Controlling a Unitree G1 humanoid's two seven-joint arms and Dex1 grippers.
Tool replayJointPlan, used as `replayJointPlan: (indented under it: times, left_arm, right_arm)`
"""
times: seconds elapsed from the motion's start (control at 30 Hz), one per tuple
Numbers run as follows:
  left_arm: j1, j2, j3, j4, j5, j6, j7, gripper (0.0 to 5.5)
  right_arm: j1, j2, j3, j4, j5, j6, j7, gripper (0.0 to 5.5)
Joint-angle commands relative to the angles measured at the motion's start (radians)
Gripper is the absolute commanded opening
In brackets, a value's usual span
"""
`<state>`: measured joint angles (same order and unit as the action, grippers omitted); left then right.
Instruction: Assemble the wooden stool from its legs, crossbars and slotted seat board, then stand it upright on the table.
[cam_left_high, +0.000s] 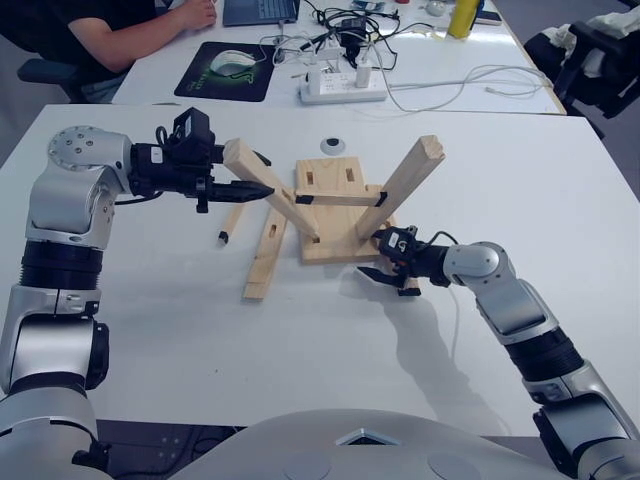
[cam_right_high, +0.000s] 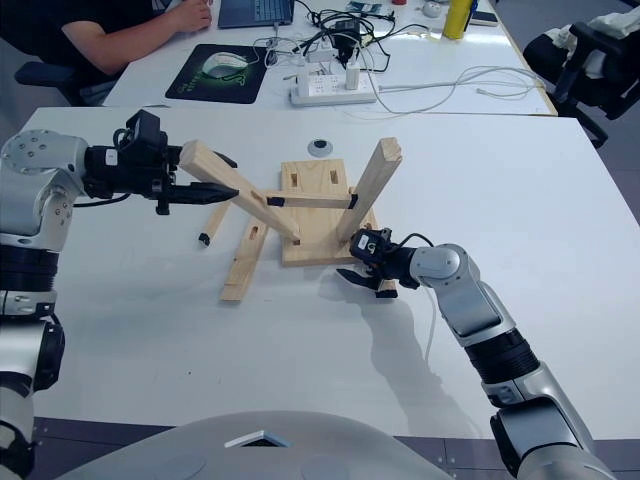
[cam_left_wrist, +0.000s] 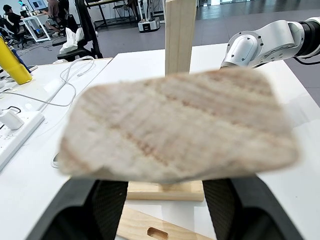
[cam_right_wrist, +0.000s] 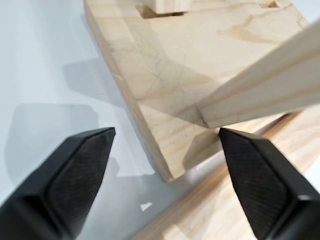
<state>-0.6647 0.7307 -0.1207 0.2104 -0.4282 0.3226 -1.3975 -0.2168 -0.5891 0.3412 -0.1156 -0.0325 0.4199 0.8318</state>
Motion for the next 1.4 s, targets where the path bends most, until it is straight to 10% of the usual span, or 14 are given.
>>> replayJointPlan:
  times: [0.03,1.4]
  left_arm:
    - [-0.001,0.005,-0.043,-0.001,0.026,0.041,-0.043,2.08]
    - [0.059,-0.071,-0.138,-0.100,0.066,0.185,0.014,2.08]
  right_arm:
    - [0.038,0.012,0.042,0.008,-0.005,0.037,0.011,3.84]
    - [0.076,0.034,0.085,-0.069,-0.004,0.076,0.004,3.84]
